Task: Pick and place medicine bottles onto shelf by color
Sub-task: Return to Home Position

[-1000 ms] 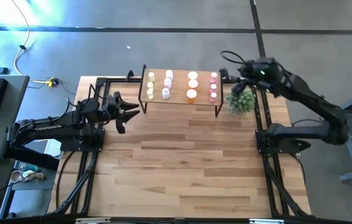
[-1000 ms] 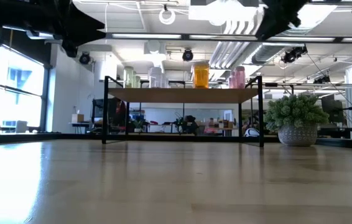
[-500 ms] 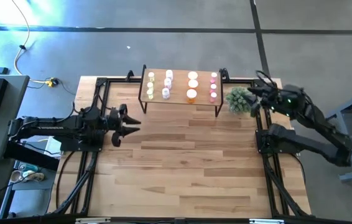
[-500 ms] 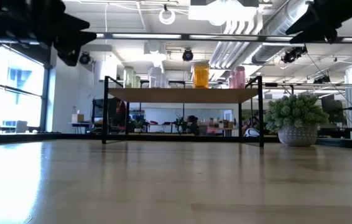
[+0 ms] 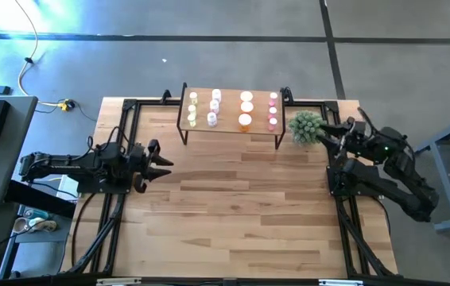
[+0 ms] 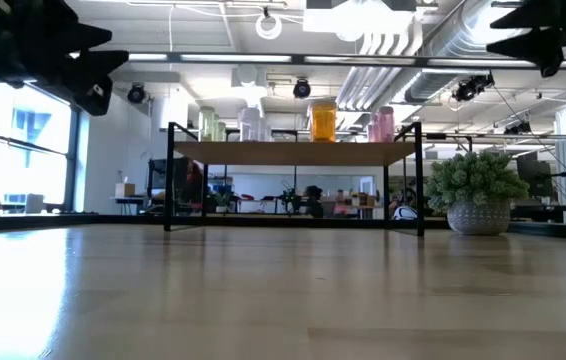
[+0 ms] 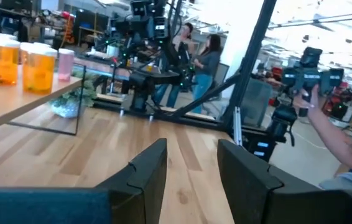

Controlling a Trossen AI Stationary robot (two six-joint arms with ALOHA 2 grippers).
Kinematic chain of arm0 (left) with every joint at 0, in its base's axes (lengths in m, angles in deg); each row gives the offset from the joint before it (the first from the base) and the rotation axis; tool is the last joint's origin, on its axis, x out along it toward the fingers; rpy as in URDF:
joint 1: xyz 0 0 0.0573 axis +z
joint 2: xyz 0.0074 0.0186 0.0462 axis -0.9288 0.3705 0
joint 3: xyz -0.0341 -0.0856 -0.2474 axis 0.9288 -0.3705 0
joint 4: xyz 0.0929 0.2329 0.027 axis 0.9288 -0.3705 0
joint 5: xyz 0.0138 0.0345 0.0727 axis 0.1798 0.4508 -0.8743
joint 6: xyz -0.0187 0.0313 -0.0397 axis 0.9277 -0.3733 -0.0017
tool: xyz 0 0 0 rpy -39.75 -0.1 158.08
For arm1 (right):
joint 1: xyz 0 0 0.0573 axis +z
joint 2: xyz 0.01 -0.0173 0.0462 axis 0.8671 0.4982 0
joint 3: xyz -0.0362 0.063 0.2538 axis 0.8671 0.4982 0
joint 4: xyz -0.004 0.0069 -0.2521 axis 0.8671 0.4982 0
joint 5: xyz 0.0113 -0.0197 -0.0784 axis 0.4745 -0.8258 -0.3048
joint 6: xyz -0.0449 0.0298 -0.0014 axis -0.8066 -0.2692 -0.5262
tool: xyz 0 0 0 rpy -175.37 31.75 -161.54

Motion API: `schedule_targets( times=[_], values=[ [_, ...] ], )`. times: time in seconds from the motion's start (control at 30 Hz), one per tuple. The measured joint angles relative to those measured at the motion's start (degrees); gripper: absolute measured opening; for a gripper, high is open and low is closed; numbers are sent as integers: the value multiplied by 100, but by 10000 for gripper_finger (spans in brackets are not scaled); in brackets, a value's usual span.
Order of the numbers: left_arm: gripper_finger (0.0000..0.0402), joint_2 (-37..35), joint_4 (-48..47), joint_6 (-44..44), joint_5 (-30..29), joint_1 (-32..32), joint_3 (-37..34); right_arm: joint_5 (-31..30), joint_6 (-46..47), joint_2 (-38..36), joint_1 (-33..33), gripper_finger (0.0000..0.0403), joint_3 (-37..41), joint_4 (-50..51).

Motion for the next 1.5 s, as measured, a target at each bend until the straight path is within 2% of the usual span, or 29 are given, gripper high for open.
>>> schedule_targets(
  times=[0.1, 0.3, 0.5, 0.6, 0.77, 1.03, 1.5],
  values=[
    [131, -254, -58, 2, -61, -28, -136, 178, 185, 22, 2, 216, 92, -361],
    [131, -591, -401, -56, -226, -23, -225, 772, 535, -17, 17, 216, 931, -1508],
    [131, -736, -531, -240, -520, -23, -225, 786, 701, -15, 275, 216, 2045, -2892],
    [131, -795, -692, -298, -846, -23, -222, 785, 678, -15, 495, 216, 2454, -3348],
    [131, -854, -1119, -258, -1407, -23, -222, 782, 559, -10, 836, 216, 2800, -3310],
    [131, -851, -1072, -770, -1802, -23, -222, 747, 300, 29, 1217, 216, 2793, -3202],
    [131, -845, -1075, -798, -1815, -23, -220, 753, 1127, 31, 1244, 216, 2791, -3183]
  ],
)
